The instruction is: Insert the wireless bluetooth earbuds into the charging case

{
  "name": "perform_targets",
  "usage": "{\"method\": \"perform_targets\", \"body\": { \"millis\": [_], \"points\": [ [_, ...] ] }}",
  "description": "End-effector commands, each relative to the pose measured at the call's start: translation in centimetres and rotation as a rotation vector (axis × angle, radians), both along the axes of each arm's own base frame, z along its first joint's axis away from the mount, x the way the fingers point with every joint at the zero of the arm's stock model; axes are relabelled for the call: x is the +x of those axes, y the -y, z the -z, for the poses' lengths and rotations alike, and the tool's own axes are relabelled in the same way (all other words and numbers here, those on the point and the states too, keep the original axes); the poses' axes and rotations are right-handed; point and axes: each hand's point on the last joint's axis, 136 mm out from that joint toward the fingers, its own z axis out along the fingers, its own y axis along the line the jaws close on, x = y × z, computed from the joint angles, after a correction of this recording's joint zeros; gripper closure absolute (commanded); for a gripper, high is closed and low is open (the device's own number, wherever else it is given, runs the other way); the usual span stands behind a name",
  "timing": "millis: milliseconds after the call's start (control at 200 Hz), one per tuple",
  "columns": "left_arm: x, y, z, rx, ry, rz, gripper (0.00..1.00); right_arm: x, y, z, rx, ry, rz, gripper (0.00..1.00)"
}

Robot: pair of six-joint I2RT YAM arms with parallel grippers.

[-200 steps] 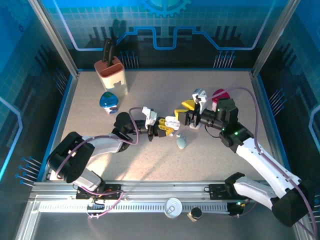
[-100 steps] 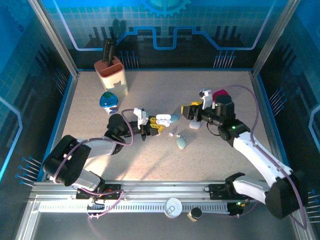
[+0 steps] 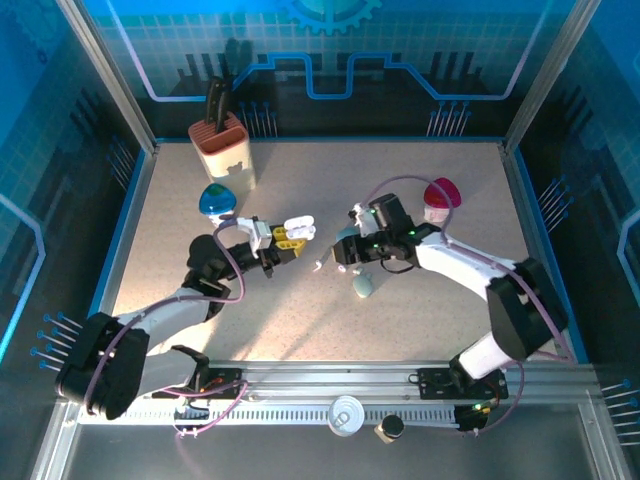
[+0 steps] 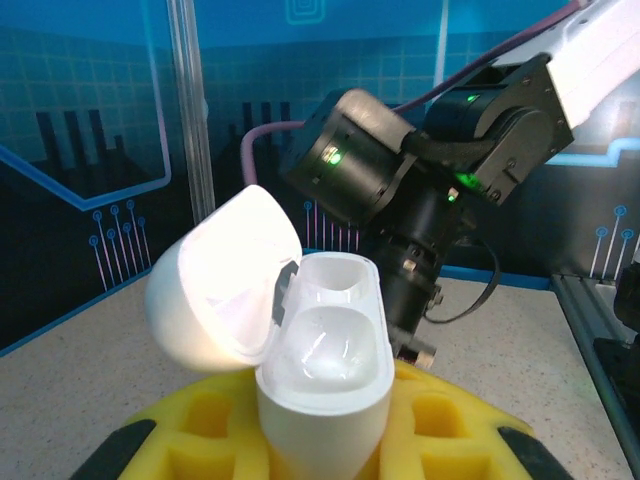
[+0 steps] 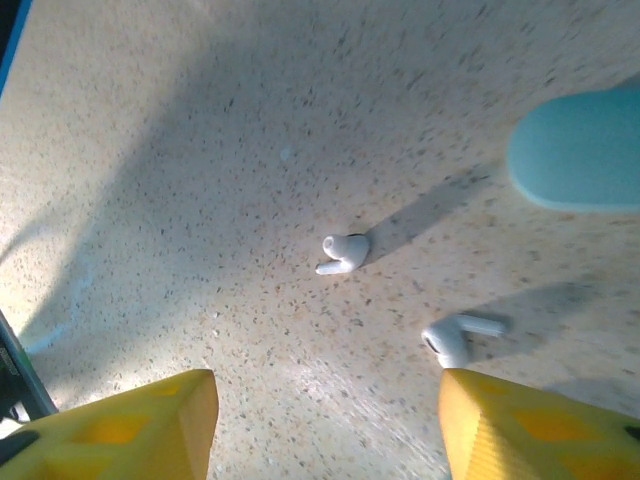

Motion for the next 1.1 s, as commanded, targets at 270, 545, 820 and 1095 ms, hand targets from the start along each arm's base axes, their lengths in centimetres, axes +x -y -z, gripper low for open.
{"method": "perform_targets", "body": {
  "millis": [270,545,820,1095],
  "points": [
    [-0.1,-0.5,1.2,0.026,-0.011,-0.031,0.98,1.0,-1.8,4.2,-0.137,-0.080,-0.038,0.46],
    [0.1,-0.4,1.6,0.024,-0.019,-0.022,0.98,2.1,-1.9,5.8,-0.172,-0.107,-0.118,0.38],
    [-0.1,-0.3,1.7,0.031,-0.031,-0.015,0.97,2.1,-2.1,8.1,-0.199,-0.184,-0.150,0.36],
    [0.0,-0.2,2.0,0.044,-0.037,-0.010,0.96,0.1,-0.7,7.7,-0.211,-0.210,-0.139,0.39]
  ]
}}
